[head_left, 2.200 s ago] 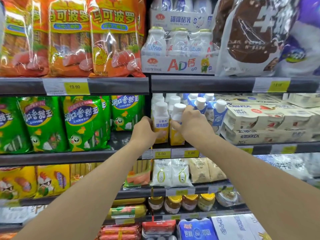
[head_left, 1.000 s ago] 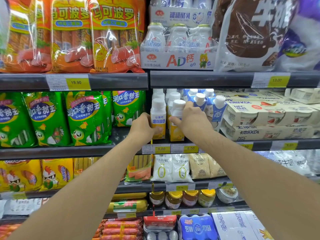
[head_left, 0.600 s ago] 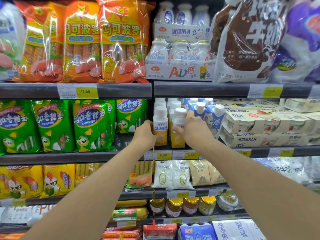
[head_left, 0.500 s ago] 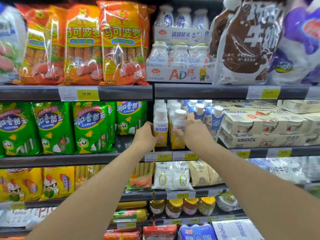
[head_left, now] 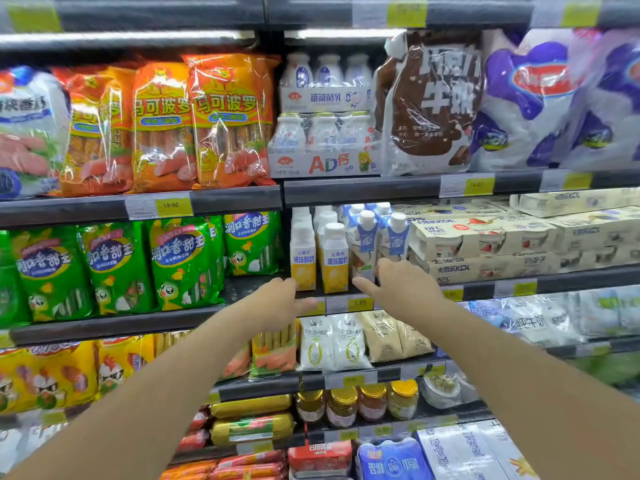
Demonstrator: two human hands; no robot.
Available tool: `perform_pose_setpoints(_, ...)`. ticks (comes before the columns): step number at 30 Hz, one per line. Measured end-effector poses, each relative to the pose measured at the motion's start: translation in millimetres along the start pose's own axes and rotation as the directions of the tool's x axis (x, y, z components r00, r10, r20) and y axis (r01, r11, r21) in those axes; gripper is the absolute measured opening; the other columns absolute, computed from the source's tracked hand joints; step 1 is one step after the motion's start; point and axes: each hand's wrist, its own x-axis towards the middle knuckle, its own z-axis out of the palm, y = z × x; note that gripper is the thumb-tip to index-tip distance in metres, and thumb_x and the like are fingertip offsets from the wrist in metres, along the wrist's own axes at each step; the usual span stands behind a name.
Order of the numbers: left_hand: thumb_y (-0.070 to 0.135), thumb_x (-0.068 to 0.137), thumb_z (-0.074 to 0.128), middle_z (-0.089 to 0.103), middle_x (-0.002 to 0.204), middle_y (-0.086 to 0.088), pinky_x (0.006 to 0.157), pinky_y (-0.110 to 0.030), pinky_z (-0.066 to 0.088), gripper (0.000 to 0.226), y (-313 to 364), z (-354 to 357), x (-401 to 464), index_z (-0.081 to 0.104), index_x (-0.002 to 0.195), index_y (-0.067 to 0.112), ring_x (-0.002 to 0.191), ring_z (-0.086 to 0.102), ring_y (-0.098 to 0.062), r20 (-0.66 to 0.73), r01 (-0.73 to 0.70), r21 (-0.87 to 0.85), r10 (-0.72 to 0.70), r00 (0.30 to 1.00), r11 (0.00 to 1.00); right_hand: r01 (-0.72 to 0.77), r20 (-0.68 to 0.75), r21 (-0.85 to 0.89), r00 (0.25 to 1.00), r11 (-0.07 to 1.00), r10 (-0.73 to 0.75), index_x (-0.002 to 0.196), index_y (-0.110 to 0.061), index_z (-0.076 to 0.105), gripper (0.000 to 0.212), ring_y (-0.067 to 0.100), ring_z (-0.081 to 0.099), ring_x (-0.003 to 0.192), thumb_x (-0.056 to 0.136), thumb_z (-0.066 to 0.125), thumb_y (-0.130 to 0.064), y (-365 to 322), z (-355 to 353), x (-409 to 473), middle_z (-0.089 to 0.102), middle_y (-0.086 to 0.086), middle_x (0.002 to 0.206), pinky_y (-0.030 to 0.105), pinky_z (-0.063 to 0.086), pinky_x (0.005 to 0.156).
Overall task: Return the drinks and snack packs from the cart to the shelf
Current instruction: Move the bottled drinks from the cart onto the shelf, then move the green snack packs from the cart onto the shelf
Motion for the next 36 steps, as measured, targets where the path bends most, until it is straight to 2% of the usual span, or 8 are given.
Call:
perform_pose_setpoints(6,0.065,0.092,0.045,0.045,0.145,-0.010,0.106,-0.045,0.041,0.076,90,16,-34,0.037,0.146,0.012,0.130,0.044,-0.030,0.050,-0.205,0.263,0.199,0.979,0.943,-0.042,0.121,0.014,0.992,0.999,0.040,0.140,-0.013,0.045,0.081,0.029,0.060,0.114,0.089,0.039,-0.075,94,-12,-60,0.059,0.009,0.132,0.045,0.054,0.090)
perform_pose_setpoints(10,0.072,0.090,0.035,0.038,0.152,-0.013,0.113,-0.049,0.031,0.086,179,55,-40,0.029,0.151,0.013,0.138,0.034,-0.035,0.089,-0.341,0.463,0.340,0.936,0.818,-0.098,0.114,-0.064,0.988,0.993,0.105,0.145,-0.019,0.042,0.080,0.030,0.051,0.127,0.087,0.042,-0.075,188,-25,-123,0.051,0.009,0.143,0.042,0.047,0.099)
perform_pose_setpoints(14,0.078,0.086,0.033,0.036,0.154,-0.014,0.112,-0.052,0.029,0.091,271,108,-47,0.022,0.154,0.018,0.138,0.034,-0.038,0.103,-0.454,0.536,0.478,0.872,0.712,-0.261,0.120,-0.181,0.951,0.948,0.285,0.150,-0.017,0.033,0.103,0.032,0.035,0.140,0.076,0.026,-0.089,287,-39,-201,0.035,0.012,0.155,0.046,0.041,0.109)
perform_pose_setpoints(17,0.076,0.087,0.032,0.023,0.160,-0.015,0.117,-0.052,0.020,0.091,338,147,-60,0.013,0.157,0.021,0.146,0.021,-0.037,0.136,-0.517,0.491,0.524,0.841,0.701,-0.343,0.063,-0.227,0.929,0.911,0.365,0.148,-0.014,0.033,0.092,0.033,0.031,0.141,0.084,0.037,-0.080,353,-45,-257,0.035,0.014,0.153,0.047,0.038,0.111)
perform_pose_setpoints(20,0.072,0.090,0.033,0.007,0.165,-0.013,0.120,-0.052,0.008,0.089,413,182,-77,0.005,0.158,0.022,0.151,0.006,-0.036,0.213,-0.613,0.449,0.589,0.780,0.650,-0.469,0.032,-0.263,0.869,0.844,0.493,0.149,-0.011,0.031,0.092,0.034,0.032,0.142,0.086,0.040,-0.077,410,-56,-314,0.031,0.016,0.156,0.048,0.037,0.110)
perform_pose_setpoints(25,0.077,0.087,0.031,0.009,0.165,-0.014,0.120,-0.054,0.007,0.093,519,233,-91,0.006,0.158,0.022,0.151,0.008,-0.037,0.300,-0.759,0.408,0.710,0.637,0.507,-0.643,0.007,-0.244,0.748,0.726,0.664,0.144,-0.014,0.039,0.089,0.033,0.037,0.137,0.084,0.038,-0.080,486,-63,-388,0.039,0.013,0.148,0.047,0.041,0.105)
perform_pose_setpoints(31,0.075,0.090,0.028,0.007,0.165,-0.015,0.120,-0.056,0.007,0.092,640,296,-84,0.003,0.158,0.019,0.151,0.005,-0.037,0.415,-0.876,0.365,0.787,0.457,0.316,-0.811,0.035,-0.239,0.543,0.534,0.839,0.155,-0.012,0.021,0.093,0.034,0.013,0.151,0.088,0.036,-0.075,569,-54,-438,0.016,0.014,0.164,0.049,0.020,0.119)
perform_pose_setpoints(36,0.075,0.089,0.027,0.006,0.165,-0.016,0.120,-0.056,0.005,0.094,729,338,-64,0.003,0.158,0.017,0.151,0.001,-0.038,0.476,-0.942,0.279,0.825,0.305,0.187,-0.885,0.024,-0.241,0.405,0.398,0.914,0.153,-0.011,0.028,0.096,0.034,0.024,0.146,0.085,0.040,-0.077,633,-57,-448,0.027,0.017,0.159,0.049,0.027,0.118)
